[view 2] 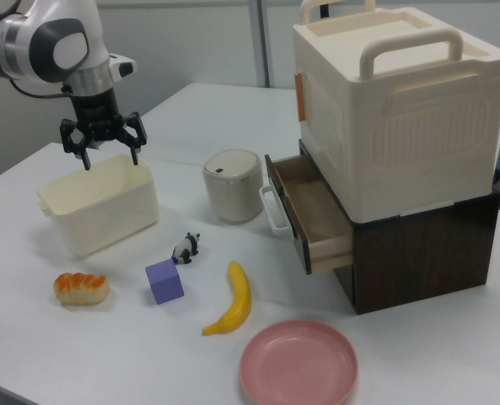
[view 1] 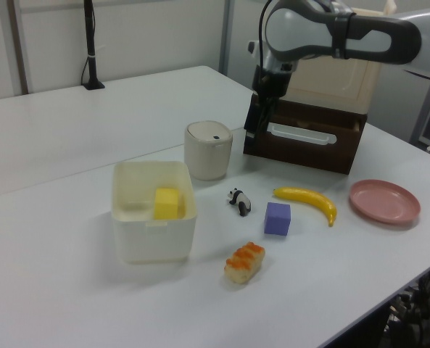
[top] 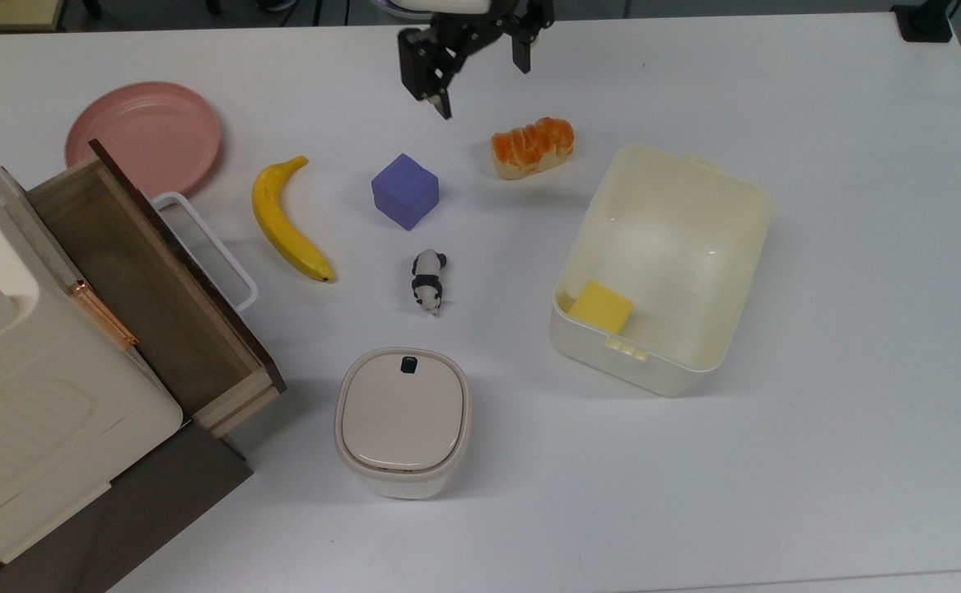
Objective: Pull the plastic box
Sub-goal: 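Move the gripper over the cream plastic box and lower it inside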
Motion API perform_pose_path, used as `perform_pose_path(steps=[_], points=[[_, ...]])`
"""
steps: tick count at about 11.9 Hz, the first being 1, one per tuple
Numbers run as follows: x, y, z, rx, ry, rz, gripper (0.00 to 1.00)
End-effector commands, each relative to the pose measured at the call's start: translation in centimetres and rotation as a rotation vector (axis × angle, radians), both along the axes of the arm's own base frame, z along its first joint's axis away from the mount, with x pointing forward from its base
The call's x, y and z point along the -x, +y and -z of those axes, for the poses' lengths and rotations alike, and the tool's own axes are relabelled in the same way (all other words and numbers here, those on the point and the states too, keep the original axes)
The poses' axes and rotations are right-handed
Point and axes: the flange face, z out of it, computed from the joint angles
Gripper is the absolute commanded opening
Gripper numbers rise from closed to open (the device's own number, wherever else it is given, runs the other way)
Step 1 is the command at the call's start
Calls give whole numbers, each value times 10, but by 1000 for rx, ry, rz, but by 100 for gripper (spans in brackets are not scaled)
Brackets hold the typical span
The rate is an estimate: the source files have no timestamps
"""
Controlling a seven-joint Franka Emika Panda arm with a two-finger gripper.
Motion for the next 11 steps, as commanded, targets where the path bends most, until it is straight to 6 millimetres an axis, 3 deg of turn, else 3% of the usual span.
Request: perform_pose_path(steps=[1,3,5,7,9,11], points=[[-21,45,23,-13,-88,-204,100],[-36,81,54,11,-98,-276,100],[-40,120,81,10,-123,-363,100],[-49,140,116,32,-114,-422,100],[-56,155,130,38,-139,-452,100],[-56,156,133,65,-149,-471,100]])
